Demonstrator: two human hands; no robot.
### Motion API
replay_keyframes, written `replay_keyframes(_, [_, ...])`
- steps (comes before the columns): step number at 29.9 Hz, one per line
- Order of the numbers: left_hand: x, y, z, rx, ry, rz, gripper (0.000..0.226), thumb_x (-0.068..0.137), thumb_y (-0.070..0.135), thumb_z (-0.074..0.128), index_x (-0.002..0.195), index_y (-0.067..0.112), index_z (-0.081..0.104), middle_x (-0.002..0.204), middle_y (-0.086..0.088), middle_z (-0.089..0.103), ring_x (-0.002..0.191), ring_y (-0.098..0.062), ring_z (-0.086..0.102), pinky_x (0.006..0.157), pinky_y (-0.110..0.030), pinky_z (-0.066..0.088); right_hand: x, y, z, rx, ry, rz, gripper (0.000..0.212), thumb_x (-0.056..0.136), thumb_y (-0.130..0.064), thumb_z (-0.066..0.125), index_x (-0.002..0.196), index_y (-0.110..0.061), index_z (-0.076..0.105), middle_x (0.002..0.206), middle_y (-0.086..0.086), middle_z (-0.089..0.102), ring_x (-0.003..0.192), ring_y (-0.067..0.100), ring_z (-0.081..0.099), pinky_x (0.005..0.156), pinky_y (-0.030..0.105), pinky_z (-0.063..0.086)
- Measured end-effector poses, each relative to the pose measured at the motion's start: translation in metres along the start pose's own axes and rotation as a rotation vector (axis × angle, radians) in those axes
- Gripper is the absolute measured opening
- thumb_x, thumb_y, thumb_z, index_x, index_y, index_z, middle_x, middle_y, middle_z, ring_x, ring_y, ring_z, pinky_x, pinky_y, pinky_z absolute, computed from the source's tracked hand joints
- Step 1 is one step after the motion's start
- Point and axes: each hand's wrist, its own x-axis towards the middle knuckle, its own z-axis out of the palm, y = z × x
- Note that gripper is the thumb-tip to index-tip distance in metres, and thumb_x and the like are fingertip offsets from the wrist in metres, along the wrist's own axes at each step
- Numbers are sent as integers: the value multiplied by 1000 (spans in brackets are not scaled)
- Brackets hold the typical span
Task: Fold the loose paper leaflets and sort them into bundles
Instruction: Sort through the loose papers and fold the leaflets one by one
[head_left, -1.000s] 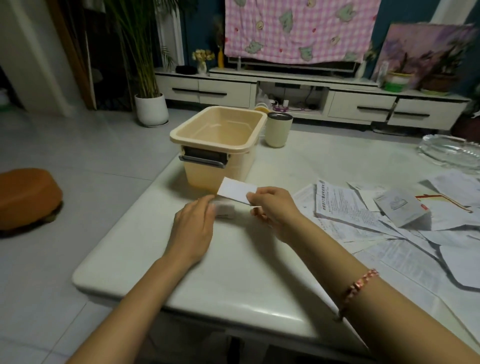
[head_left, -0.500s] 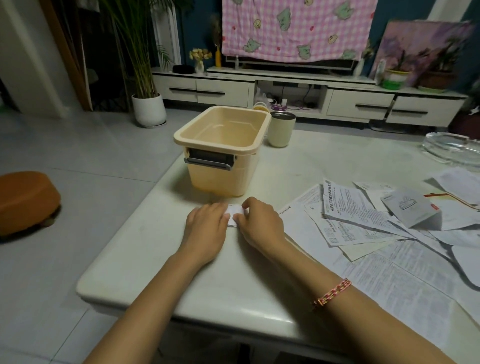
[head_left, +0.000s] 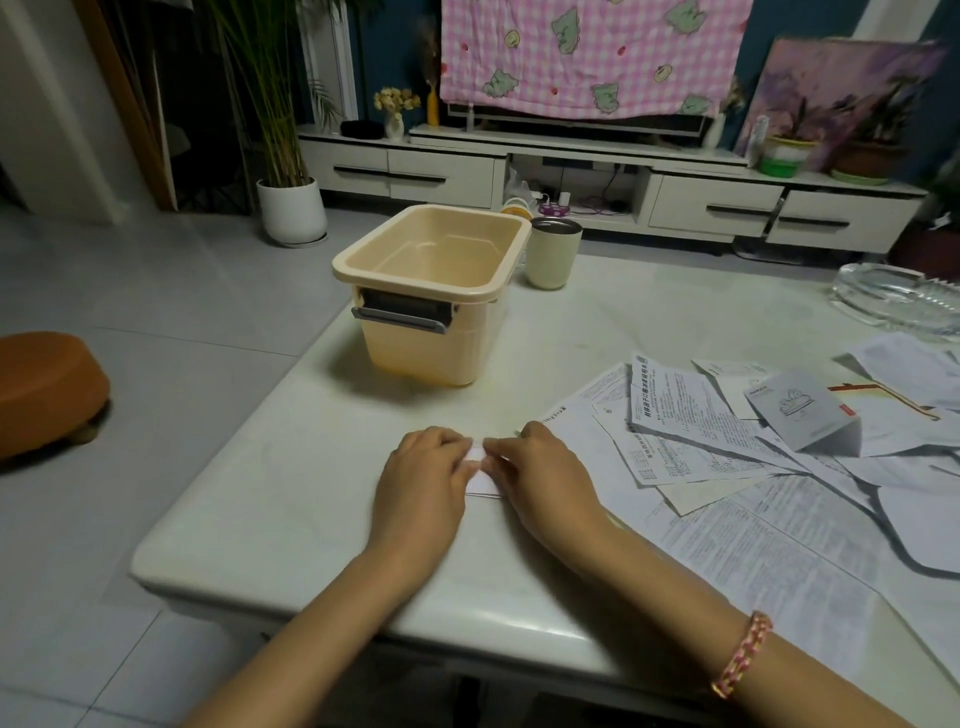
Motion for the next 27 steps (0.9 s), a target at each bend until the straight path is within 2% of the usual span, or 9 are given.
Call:
replay_keyframes(5, [-18, 15, 3, 269, -193, -56, 54, 102, 35, 12, 150, 13, 1, 159, -3, -4, 146, -14, -4, 115, -29, -8, -5, -5, 2, -40, 52, -7, 24, 97, -28, 41, 94, -12, 60, 83, 0, 37, 75, 19, 44, 58, 29, 25])
replay_keyframes(8, [-21, 17, 3, 343, -237, -66, 53, 102, 36, 10, 150, 17, -3, 158, -2, -10, 145, -17, -10, 116, -36, -9, -4, -6, -6, -16, -58, -28, 14, 92, -17, 43, 98, -16, 55, 89, 2, 41, 83, 26, 49, 62, 30, 35])
replay_keyframes(11, [-22, 23, -1, 394, -251, -75, 55, 100, 40, 8, 150, 20, -3, 158, -2, -10, 144, -19, -17, 113, -46, -14, -14, 1, -27, 149, -136, -89, 38, 92, -12, 49, 130, -17, 49, 111, 6, 50, 90, 12, 53, 82, 21, 39])
replay_keyframes(13, [-19, 28, -7, 391, -234, -63, 57, 99, 43, 5, 150, 20, -3, 158, -2, -12, 143, -19, -21, 110, -50, -17, -27, 12, -45, 191, -144, -141, 35, 92, -9, 50, 126, -16, 53, 110, 3, 50, 80, -5, 45, 75, 7, 34])
replay_keyframes(15, [-16, 35, -14, 386, -168, -12, 62, 96, 49, -5, 150, 20, 1, 158, -1, -12, 142, -18, -23, 109, -49, -20, -39, 33, -64, 194, -121, -135, 30, 91, -7, 53, 119, -16, 58, 107, 0, 50, 81, -5, 46, 73, 4, 35])
replay_keyframes(18, [-13, 43, -18, 259, 18, 120, 82, 84, 53, -8, 145, 14, 31, 157, -6, 17, 146, -21, -3, 110, -48, -15, -47, 74, -89, 154, -12, -52, 23, 89, -8, 58, 109, -17, 63, 105, -1, 55, 84, 3, 54, 71, 7, 40])
replay_keyframes(21, [-10, 53, -10, 133, 165, 266, 56, 93, 40, 24, 117, 6, 62, 133, -13, 55, 135, -33, 37, 108, -59, 16, -54, 111, -100, 52, 61, 49, 20, 88, -10, 59, 106, -17, 65, 105, -1, 56, 96, 15, 57, 76, 14, 38])
replay_keyframes(24, [-6, 69, 7, 35, 202, 399, 40, 92, 29, 37, 104, 6, 67, 119, -13, 64, 122, -32, 52, 102, -52, 39, -58, 129, -99, -91, 10, 54, 27, 90, -24, 58, 116, -20, 63, 133, 7, 49, 124, 24, 44, 97, 31, 35])
replay_keyframes(27, [-8, 89, 23, -13, 165, 545, 37, 92, 27, 38, 99, 6, 68, 112, -11, 67, 113, -28, 59, 101, -34, 35, -56, 128, -94, -211, -125, 53, 44, 91, -43, 49, 133, -28, 49, 154, 4, 22, 141, 20, 19, 111, 31, 18])
